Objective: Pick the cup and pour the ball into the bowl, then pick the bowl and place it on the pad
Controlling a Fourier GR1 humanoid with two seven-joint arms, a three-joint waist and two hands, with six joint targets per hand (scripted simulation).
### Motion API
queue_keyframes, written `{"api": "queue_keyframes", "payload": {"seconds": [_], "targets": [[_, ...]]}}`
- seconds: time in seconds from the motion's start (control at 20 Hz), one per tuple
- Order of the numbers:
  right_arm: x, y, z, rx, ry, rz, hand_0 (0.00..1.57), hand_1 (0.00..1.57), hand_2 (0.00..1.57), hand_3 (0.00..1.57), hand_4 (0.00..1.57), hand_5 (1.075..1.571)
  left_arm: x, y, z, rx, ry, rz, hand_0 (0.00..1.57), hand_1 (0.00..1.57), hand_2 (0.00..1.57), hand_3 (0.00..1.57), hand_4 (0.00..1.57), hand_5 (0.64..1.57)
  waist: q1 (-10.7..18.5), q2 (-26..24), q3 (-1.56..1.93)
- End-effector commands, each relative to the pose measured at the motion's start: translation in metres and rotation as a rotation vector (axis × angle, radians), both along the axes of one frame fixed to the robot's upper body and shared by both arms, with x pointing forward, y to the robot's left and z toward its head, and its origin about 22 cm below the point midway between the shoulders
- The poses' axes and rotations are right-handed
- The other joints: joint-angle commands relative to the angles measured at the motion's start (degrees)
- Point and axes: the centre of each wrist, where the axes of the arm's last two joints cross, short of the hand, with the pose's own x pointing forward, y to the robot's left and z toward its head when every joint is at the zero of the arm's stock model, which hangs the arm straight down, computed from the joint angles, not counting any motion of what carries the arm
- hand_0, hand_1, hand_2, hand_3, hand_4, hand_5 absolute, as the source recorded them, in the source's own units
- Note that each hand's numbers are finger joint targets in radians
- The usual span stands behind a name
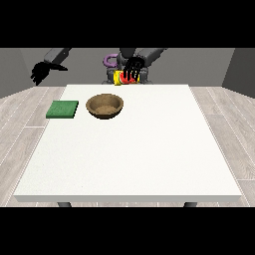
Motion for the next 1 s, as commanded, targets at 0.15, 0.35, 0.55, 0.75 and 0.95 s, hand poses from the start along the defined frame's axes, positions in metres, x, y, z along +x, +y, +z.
{"api": "queue_keyframes", "payload": {"seconds": [0.15, 0.35, 0.55, 0.75, 0.95], "targets": [[0.040, 0.043, 0.010, -0.008, -0.020, 0.031, 0.00, 0.00, 0.00, 0.27, 0.00, 1.527, -0.013, -0.025, 0.004, 0.185, -0.094, -0.014, 0.37, 0.37, 1.57, 1.57, 0.90, 1.570, -1.12, 0.86, -0.02], [0.048, 0.041, 0.022, 0.003, -0.053, 0.055, 0.00, 0.00, 0.00, 0.26, 0.00, 1.527, -0.017, -0.029, 0.002, 0.272, -0.125, -0.042, 0.29, 0.29, 1.57, 1.57, 0.90, 1.562, -2.23, 3.77, -0.01], [0.050, 0.056, 0.013, 0.012, -0.066, 0.103, 0.00, 0.00, 0.00, 0.28, 0.00, 1.523, -0.029, -0.036, -0.010, 0.426, -0.086, -0.086, 0.05, 0.05, 1.57, 1.57, 1.09, 1.495, -4.32, 3.35, 0.00], [0.048, 0.055, 0.011, 0.017, -0.013, 0.097, 0.00, 0.00, 0.00, 0.16, 0.00, 1.516, -0.017, -0.039, 0.003, 0.538, -0.085, -0.094, 0.00, 0.00, 1.57, 1.57, 1.25, 1.395, -4.78, 0.93, -0.02], [0.053, 0.048, 0.016, 0.025, -0.047, 0.040, 0.00, 0.00, 0.00, 0.24, 0.00, 1.521, -0.015, -0.063, 0.037, 0.712, -0.238, -0.143, 0.77, 0.77, 1.57, 1.57, 1.20, 1.416, -1.63, 3.40, 0.03]]}}
